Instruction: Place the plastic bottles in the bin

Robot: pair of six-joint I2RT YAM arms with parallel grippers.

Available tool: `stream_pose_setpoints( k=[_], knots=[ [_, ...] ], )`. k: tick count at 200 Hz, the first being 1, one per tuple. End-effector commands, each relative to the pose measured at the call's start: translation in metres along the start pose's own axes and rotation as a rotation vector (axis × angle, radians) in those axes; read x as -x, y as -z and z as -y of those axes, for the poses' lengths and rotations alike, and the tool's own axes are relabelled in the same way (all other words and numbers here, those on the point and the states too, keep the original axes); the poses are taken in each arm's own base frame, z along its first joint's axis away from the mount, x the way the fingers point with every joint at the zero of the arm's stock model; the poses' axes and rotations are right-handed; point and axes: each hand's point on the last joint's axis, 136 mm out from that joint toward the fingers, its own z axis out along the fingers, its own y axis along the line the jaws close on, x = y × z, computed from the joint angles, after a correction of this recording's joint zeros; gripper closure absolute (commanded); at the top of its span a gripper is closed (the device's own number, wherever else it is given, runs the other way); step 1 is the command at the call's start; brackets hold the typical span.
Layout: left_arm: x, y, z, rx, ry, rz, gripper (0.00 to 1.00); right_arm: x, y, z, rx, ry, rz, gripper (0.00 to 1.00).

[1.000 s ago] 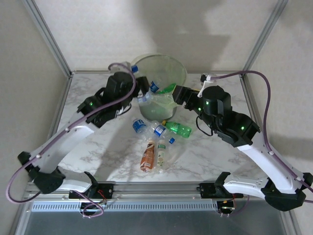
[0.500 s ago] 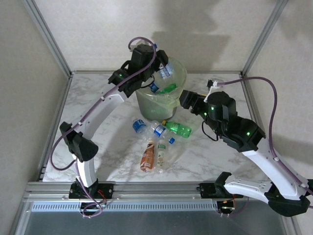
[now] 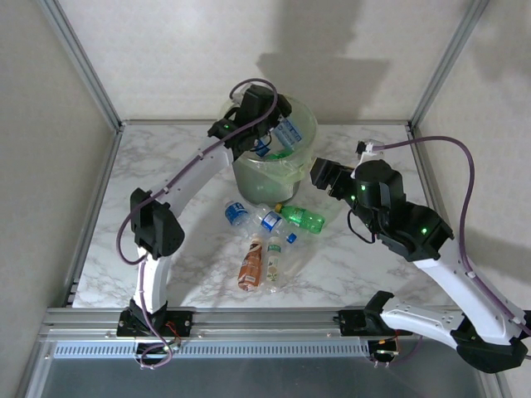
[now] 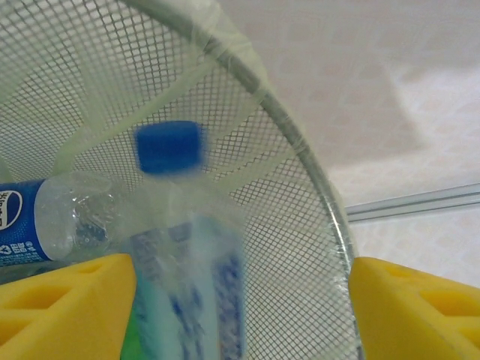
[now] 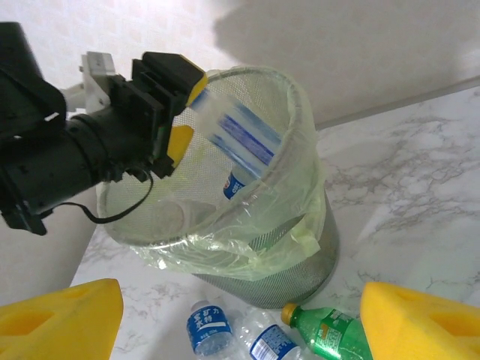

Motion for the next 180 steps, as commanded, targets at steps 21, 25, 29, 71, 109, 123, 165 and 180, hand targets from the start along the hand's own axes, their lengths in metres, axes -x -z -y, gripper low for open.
stream_pose_setpoints(
  k=[21,25,29,71,109,123,165,180],
  knots=[
    [0.02,0.012,0.019,-0.055,0.034,0.052,0.23,-0.004,-0.002,0.014,-0.058,0.014,-0.009,0.17],
    [0.021,0.014,0.02,-0.056,0.033,0.055,0.23,-0.005,-0.002,0.014,-0.06,0.014,-0.01,0.17],
    [0.022,0.016,0.022,-0.06,0.031,0.057,0.23,-0.006,-0.003,0.015,-0.062,0.013,-0.014,0.17],
    [0.045,0.058,0.051,-0.13,-0.024,0.107,0.24,-0.014,-0.007,0.021,-0.084,-0.001,-0.033,0.16],
    [0.059,0.128,0.074,-0.226,-0.135,0.164,0.25,-0.039,-0.024,0.039,-0.119,-0.028,-0.1,0.12],
    [0.058,0.153,0.068,-0.271,-0.159,0.168,0.25,-0.051,-0.032,0.049,-0.131,-0.053,-0.137,0.1],
    [0.044,0.205,-0.01,-0.228,-0.203,0.186,0.19,-0.103,-0.061,0.08,-0.16,-0.133,-0.303,0.08],
    [0.037,0.214,-0.045,-0.178,-0.21,0.176,0.17,-0.122,-0.068,0.09,-0.182,-0.138,-0.345,0.08]
  ],
)
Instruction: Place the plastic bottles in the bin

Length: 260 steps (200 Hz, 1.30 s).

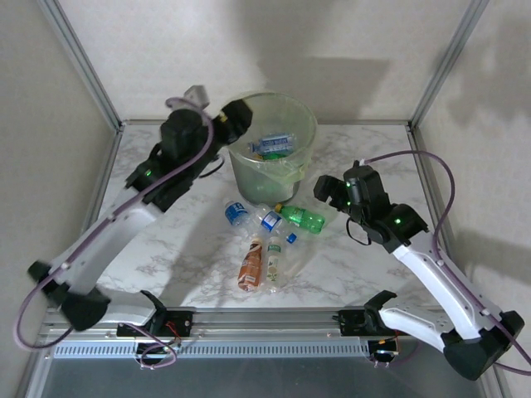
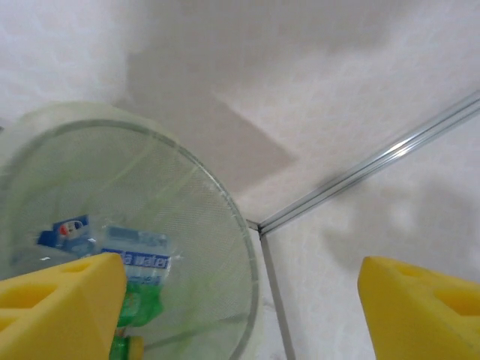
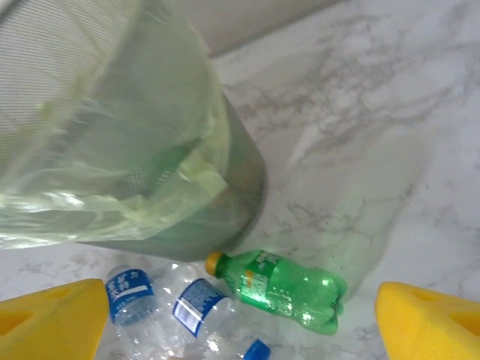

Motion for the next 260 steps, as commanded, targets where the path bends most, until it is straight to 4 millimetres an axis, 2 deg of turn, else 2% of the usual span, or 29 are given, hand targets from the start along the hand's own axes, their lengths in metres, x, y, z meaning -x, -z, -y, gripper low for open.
stream_pose_setpoints(
  k=[1,22,42,67,86,122,140,167,192,215,260],
  knots=[
    [-0.024,0.009,-0.05,0.092,-0.062,-0.03,0.17,-0.026,-0.019,0.001,0.028,-0.036,-0.093,0.08],
    [-0.039,0.032,-0.088,0.157,-0.052,-0.056,0.15,-0.049,-0.035,0.009,0.014,-0.031,-0.158,0.1],
    [-0.06,0.046,-0.115,0.198,-0.04,-0.106,0.15,-0.069,-0.044,0.008,0.035,-0.033,-0.225,0.12],
    [-0.096,0.05,-0.143,0.24,-0.028,-0.202,0.17,-0.1,-0.048,0.004,0.042,-0.028,-0.297,0.13],
    [-0.109,0.05,-0.157,0.279,-0.031,-0.23,0.18,-0.129,-0.045,-0.004,0.027,0.009,-0.358,0.12],
    [-0.118,0.042,-0.164,0.297,-0.021,-0.25,0.2,-0.179,-0.036,-0.018,-0.008,0.059,-0.454,0.06],
    [-0.121,0.039,-0.167,0.309,-0.02,-0.255,0.21,-0.202,-0.034,-0.025,-0.007,0.072,-0.496,0.05],
    [-0.122,0.037,-0.169,0.306,-0.014,-0.253,0.22,-0.227,-0.033,-0.038,0.011,0.103,-0.544,0.05],
    [-0.123,0.038,-0.17,0.31,-0.016,-0.255,0.22,-0.24,-0.035,-0.049,0.01,0.137,-0.575,0.1],
    [-0.124,0.039,-0.172,0.312,-0.016,-0.255,0.22,-0.251,-0.039,-0.054,-0.01,0.168,-0.601,0.1],
    [-0.128,0.041,-0.178,0.313,-0.004,-0.26,0.22,-0.257,-0.048,-0.054,-0.058,0.196,-0.606,0.12]
  ],
)
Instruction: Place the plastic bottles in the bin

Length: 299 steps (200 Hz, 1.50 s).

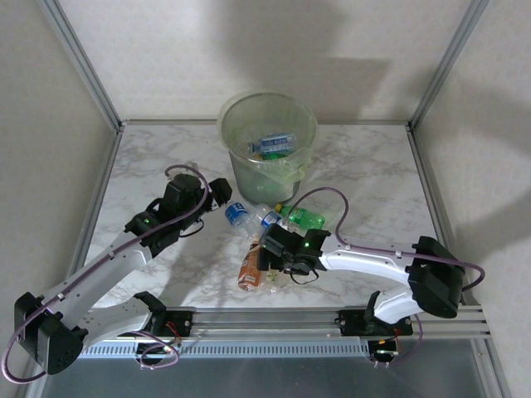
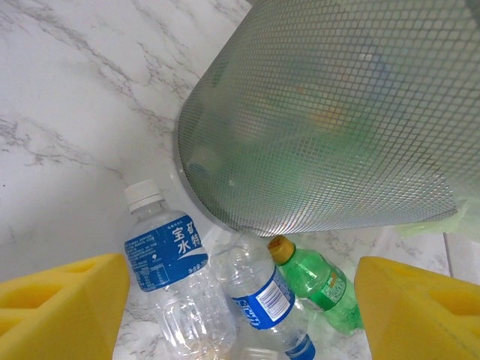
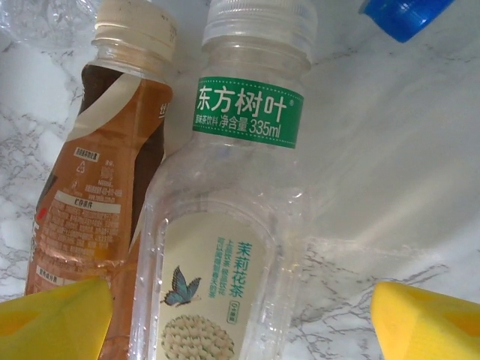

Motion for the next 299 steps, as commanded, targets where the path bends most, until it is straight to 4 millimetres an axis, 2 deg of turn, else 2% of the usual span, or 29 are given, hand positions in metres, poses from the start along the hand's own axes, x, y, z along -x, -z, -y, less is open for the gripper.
stream_pose_setpoints(
  k=[1,75,105,164,217,249,299],
  knots=[
    [0.002,0.002,-0.001,-0.02,0.027,0.012,0.22,0.003,0.001,-0.005,-0.02,-0.001,0.012,0.12],
    [-0.001,-0.002,-0.003,-0.018,0.035,0.002,0.22,-0.009,-0.019,0.009,-0.097,-0.002,-0.044,0.23],
    [-0.002,-0.004,-0.002,-0.02,0.036,-0.006,0.22,-0.015,-0.028,0.014,-0.109,-0.002,-0.068,0.24],
    [-0.001,-0.003,-0.002,-0.017,0.04,-0.002,0.22,-0.015,-0.031,0.018,-0.127,-0.012,-0.062,0.32],
    [-0.003,-0.003,-0.006,-0.006,0.042,-0.004,0.22,-0.013,-0.024,0.015,-0.112,0.006,-0.034,0.41],
    [-0.001,-0.003,-0.006,0.001,0.036,-0.003,0.22,-0.007,-0.008,-0.004,-0.048,0.052,0.035,0.42],
    [0.016,0.008,0.009,-0.028,0.035,0.024,0.22,0.004,0.023,-0.036,0.059,0.146,0.158,0.46]
  ],
)
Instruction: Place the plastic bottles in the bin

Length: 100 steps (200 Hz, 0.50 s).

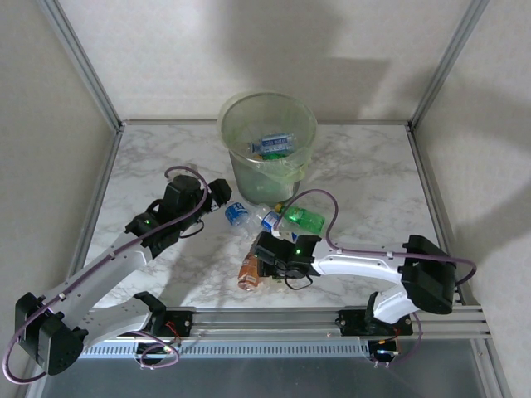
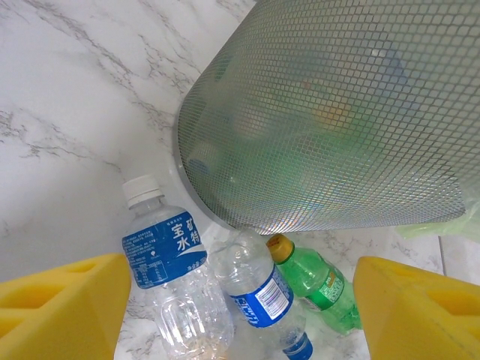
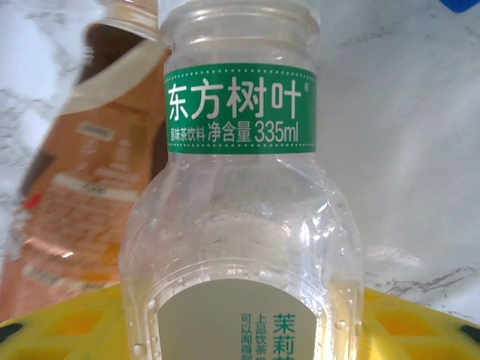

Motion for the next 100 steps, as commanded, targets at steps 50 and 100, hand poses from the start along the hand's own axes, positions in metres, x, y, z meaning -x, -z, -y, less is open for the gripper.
stream_pose_setpoints(
  k=[50,100],
  knots=[
    [0.024,0.017,0.027,-0.046,-0.033,0.015,0.23,0.034,0.059,-0.031,0.178,0.1,0.233,0.48],
    [-0.001,0.01,0.054,-0.192,-0.06,-0.132,0.25,0.045,0.091,-0.048,0.3,0.166,0.316,0.49]
  ],
)
